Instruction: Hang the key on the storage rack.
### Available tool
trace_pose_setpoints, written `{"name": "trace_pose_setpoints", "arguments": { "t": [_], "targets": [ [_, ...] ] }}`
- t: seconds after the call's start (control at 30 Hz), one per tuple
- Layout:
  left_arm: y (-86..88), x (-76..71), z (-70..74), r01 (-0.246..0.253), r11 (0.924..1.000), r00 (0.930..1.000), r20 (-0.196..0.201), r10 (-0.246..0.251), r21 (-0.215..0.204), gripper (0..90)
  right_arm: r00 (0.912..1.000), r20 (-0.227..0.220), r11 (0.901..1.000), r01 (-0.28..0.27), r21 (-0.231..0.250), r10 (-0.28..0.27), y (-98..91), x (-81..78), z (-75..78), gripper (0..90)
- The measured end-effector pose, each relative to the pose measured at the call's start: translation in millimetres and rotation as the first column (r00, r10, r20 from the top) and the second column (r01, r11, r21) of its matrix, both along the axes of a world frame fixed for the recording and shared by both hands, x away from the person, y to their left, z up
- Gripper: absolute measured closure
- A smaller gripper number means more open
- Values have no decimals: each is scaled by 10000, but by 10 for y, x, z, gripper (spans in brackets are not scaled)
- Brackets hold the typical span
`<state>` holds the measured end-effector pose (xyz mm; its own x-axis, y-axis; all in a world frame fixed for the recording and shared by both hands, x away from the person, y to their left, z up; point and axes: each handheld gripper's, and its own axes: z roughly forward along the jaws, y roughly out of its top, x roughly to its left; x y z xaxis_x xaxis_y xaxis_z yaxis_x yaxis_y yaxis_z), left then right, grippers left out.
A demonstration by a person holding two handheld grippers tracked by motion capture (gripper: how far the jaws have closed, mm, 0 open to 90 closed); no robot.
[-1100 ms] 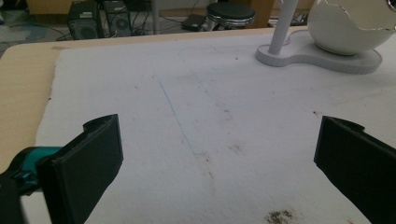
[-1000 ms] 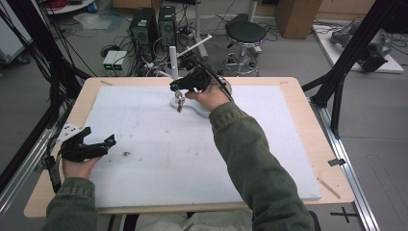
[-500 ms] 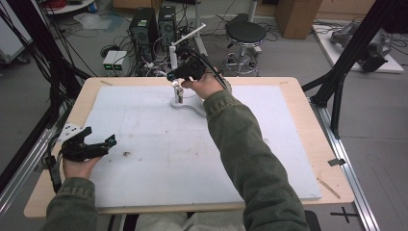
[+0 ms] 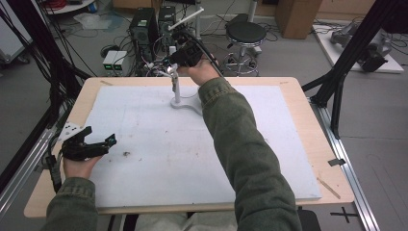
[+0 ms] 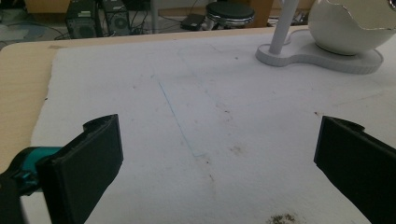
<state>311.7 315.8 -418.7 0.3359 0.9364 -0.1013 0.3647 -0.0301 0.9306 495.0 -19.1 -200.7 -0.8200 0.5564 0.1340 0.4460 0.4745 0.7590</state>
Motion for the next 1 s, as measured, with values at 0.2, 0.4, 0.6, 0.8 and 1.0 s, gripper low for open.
{"name": "trace_pose_setpoints", "arguments": {
  "t": [0.2, 0.4, 0.6, 0.8, 1.0],
  "targets": [
    [3, 7, -5, -17, 10000, 10000, -17, 17, -60, 17, 9999, 104, 10000, -18, 24, 18, 52, 57, 83, 828],
    [2, 11, -9, 16, 10000, 10000, -77, -16, 13, 17, 10000, 14, 9997, -60, -257, 61, 103, 168, 53, 827],
    [-11, 12, -11, 78, 9999, 9999, -75, -78, 82, 17, 9998, -112, 9995, 141, -272, -144, 105, 316, 7, 827],
    [5, 26, -19, 64, 10000, 9999, -96, -64, -69, 17, 9996, -143, 9992, 245, -307, -249, 126, 402, -58, 827],
    [2, 17, -15, 106, 9999, 9999, -82, -107, -67, 17, 9996, -29, 9984, 287, -482, -289, 142, 459, -111, 827]
  ]
}}
